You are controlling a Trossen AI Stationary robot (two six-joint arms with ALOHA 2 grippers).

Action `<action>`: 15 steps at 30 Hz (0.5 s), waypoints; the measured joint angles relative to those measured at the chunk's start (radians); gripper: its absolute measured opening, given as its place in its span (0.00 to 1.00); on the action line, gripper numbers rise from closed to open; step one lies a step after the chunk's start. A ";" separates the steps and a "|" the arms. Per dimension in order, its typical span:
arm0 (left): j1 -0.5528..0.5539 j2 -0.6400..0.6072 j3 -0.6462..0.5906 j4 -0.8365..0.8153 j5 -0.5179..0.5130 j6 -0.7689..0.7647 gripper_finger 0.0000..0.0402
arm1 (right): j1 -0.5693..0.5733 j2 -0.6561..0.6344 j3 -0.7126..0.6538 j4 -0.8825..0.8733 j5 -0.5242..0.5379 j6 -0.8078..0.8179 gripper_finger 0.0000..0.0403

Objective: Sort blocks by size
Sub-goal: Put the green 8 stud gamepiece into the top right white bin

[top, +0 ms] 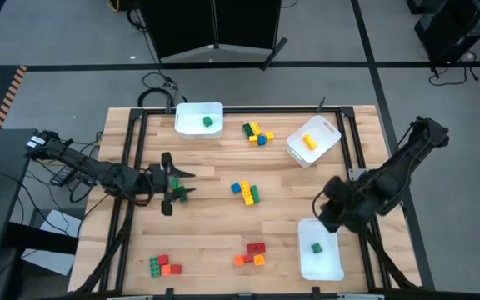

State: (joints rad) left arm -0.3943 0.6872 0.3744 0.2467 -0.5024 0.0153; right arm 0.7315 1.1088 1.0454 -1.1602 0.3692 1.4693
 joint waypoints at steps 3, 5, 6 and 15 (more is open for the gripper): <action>0.001 0.000 0.000 0.004 -0.065 -0.028 0.51 | -0.049 -0.037 0.000 0.010 0.108 -0.236 0.02; 0.000 0.000 0.000 0.004 -0.070 -0.032 0.51 | -0.093 -0.053 0.000 0.030 0.154 -0.361 0.02; 0.000 0.000 0.000 0.004 -0.069 -0.033 0.51 | -0.119 -0.059 0.000 0.034 0.169 -0.407 0.02; 0.002 0.027 0.017 0.000 -0.224 -0.221 0.50 | -0.390 -0.087 -0.007 0.106 0.118 -0.783 0.02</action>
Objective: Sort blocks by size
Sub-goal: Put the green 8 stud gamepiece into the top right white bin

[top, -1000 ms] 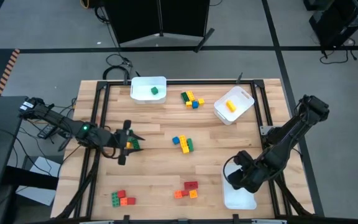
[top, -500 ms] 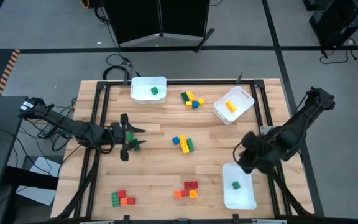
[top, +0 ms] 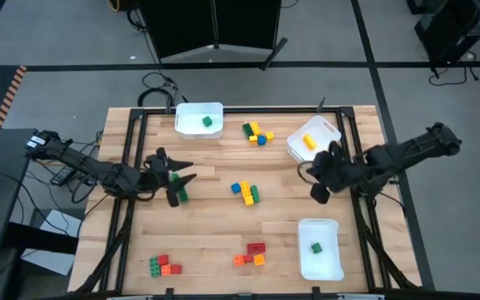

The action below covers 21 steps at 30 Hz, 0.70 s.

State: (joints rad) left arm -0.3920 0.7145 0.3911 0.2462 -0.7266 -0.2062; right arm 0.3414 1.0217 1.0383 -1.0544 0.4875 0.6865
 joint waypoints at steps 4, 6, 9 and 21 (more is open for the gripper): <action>0.000 0.047 0.043 0.002 -0.046 0.035 0.50 | -0.111 -0.049 -0.073 0.236 -0.133 -0.238 0.02; 0.000 0.079 0.071 0.001 -0.069 0.046 0.50 | -0.158 -0.079 -0.130 0.354 -0.184 -0.315 0.02; 0.000 0.125 0.123 -0.040 -0.091 0.040 0.50 | -0.214 -0.110 -0.218 0.477 -0.246 -0.375 0.02; 0.174 0.260 0.406 -0.530 -0.024 -0.337 0.50 | -0.318 -0.085 -0.460 0.794 -0.464 -0.326 0.03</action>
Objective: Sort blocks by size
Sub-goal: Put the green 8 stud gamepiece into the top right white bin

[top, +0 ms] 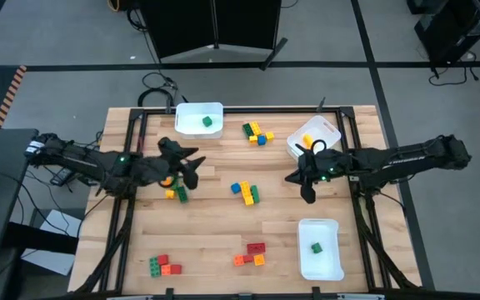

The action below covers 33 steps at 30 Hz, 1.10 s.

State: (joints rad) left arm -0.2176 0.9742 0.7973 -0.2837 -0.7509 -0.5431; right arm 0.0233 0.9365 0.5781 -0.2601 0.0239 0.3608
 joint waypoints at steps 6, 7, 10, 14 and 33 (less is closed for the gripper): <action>0.022 0.039 0.022 0.144 0.024 0.053 0.50 | -0.016 0.007 0.005 0.004 0.000 0.003 0.03; 0.022 0.044 0.021 0.158 0.023 0.066 0.50 | -0.019 0.007 0.006 0.009 0.000 0.003 0.03; 0.025 0.056 0.021 0.225 0.023 0.115 0.50 | -0.024 0.005 0.007 0.011 0.000 0.004 0.03; 0.028 0.069 0.021 0.252 0.021 0.122 0.50 | -0.026 0.005 0.007 0.013 0.000 0.006 0.03; 0.026 0.067 0.020 0.227 0.077 0.070 0.95 | -0.093 0.005 0.007 0.042 0.000 0.003 0.03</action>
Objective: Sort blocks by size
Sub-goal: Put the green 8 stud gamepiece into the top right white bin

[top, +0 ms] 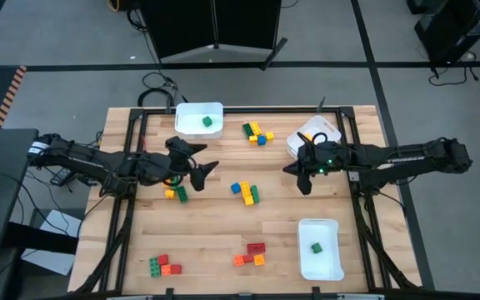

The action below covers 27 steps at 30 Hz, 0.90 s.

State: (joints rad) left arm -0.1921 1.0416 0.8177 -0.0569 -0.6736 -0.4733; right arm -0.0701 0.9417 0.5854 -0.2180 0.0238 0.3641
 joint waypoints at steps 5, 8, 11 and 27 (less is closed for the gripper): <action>0.001 -0.001 0.001 -0.043 -0.060 -0.089 0.95 | -0.004 0.000 0.000 0.000 0.000 0.000 0.03; -0.022 0.001 0.052 -0.183 -0.060 -0.120 0.95 | -0.004 0.000 0.000 0.000 -0.007 -0.001 0.03; -0.055 0.050 0.156 -0.410 -0.058 -0.189 0.95 | -0.004 0.000 0.000 0.000 -0.021 -0.001 0.03; -0.384 0.308 0.356 -1.105 0.514 -0.667 0.92 | -0.003 0.000 0.000 0.000 -0.026 -0.019 0.03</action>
State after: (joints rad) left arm -0.5762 1.3493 1.1736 -1.1621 -0.1594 -1.1403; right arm -0.0734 0.9413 0.5854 -0.2184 -0.0021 0.3447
